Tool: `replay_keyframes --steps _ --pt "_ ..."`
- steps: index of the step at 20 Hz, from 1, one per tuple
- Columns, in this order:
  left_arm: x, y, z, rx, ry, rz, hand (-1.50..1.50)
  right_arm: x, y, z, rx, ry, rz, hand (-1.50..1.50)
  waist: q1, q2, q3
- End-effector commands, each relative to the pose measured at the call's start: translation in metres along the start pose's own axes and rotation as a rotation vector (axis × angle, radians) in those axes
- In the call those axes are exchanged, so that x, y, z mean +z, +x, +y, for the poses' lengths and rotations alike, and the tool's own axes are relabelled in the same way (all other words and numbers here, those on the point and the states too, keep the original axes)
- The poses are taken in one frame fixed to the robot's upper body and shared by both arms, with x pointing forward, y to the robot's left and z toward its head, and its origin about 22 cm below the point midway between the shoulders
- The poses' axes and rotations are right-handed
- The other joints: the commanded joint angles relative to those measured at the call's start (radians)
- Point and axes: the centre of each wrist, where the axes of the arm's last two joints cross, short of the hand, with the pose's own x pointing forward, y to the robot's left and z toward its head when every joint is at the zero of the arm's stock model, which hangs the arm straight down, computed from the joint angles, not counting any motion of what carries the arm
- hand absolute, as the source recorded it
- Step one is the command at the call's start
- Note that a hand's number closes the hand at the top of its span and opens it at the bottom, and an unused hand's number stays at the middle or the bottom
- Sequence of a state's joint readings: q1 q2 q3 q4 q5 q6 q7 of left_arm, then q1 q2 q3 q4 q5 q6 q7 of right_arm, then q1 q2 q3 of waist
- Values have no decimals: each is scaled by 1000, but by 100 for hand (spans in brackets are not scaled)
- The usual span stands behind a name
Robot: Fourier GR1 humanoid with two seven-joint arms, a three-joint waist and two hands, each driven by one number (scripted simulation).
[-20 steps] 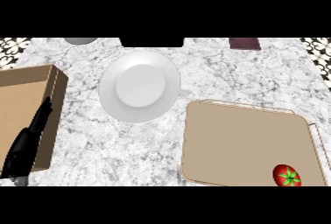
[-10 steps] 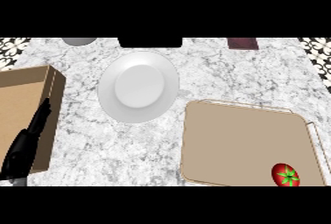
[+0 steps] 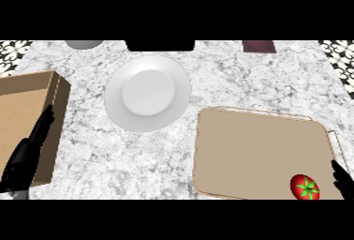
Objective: Pick the tomato from the tray and place it in the plate
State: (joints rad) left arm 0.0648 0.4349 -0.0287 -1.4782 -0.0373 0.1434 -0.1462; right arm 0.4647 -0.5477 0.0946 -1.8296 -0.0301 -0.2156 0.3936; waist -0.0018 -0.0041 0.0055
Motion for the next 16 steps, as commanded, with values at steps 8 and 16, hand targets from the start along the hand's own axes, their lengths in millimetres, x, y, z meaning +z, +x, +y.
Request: replay_keyframes --steps 8,16 --pt "11 -5 6 5 8 38 0 -17 -15 22 10 18 5 -150 1 3 -5" --pt "3 -8 -6 -7 -8 38 0 -23 -3 16 -12 -20 -82 150 0 4 -6"
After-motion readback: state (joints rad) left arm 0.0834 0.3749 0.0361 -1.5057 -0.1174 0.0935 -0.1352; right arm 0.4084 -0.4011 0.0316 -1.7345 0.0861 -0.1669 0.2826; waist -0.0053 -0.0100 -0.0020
